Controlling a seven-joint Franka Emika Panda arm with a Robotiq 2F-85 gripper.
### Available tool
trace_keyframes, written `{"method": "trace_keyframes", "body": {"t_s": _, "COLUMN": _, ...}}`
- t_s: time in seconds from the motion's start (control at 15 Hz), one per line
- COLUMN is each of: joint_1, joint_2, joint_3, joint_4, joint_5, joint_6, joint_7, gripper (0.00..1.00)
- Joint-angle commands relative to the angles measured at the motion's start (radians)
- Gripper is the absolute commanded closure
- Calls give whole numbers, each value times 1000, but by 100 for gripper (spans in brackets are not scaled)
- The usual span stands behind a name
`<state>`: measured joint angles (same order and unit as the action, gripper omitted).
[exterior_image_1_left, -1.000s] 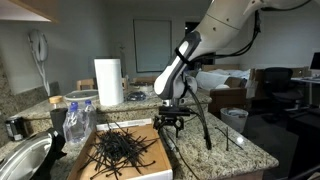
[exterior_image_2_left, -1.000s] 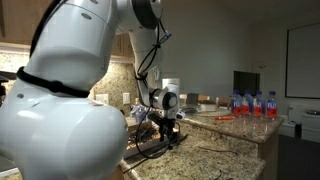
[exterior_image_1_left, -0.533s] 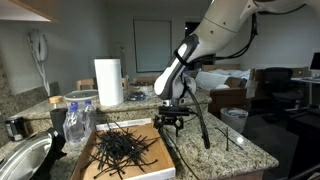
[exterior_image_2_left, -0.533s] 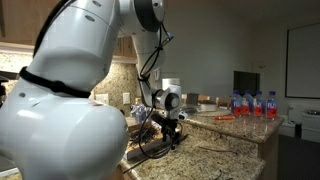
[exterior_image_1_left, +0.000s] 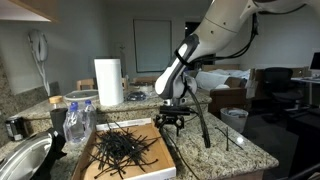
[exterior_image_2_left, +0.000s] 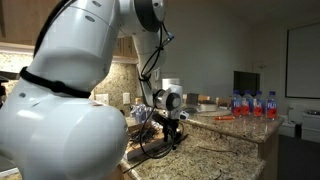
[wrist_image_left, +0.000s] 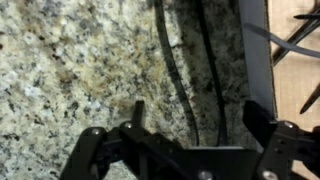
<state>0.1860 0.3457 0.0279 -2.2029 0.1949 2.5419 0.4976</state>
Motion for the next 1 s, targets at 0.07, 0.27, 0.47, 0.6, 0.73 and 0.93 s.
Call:
{"method": "trace_keyframes", "body": {"t_s": 0.07, "joint_1": -18, "joint_2": -50, "joint_3": -18, "joint_4": -42, "joint_5": 2, "joint_6": 27, "joint_7": 10, "gripper": 0}}
{"method": "trace_keyframes", "body": {"t_s": 0.27, "joint_1": -22, "joint_2": -28, "joint_3": -21, "joint_4": -28, "joint_5": 5, "joint_6": 23, "joint_7": 1, "gripper": 0}}
{"method": "trace_keyframes", "body": {"t_s": 0.47, "joint_1": -25, "joint_2": -15, "joint_3": -11, "joint_4": -26, "joint_5": 15, "joint_6": 21, "joint_7": -8, "gripper": 0}}
{"method": "trace_keyframes", "body": {"t_s": 0.6, "joint_1": -21, "joint_2": -4, "joint_3": -7, "joint_4": -22, "joint_5": 12, "joint_6": 20, "joint_7": -7, "gripper": 0}}
{"method": "trace_keyframes", "body": {"t_s": 0.73, "joint_1": -16, "joint_2": 11, "joint_3": -1, "joint_4": -9, "joint_5": 8, "joint_6": 18, "joint_7": -8, "gripper": 0}}
{"method": "trace_keyframes", "body": {"t_s": 0.93, "joint_1": -5, "joint_2": 23, "joint_3": -1, "joint_4": 3, "joint_5": -9, "joint_6": 15, "joint_7": 0, "gripper": 0}}
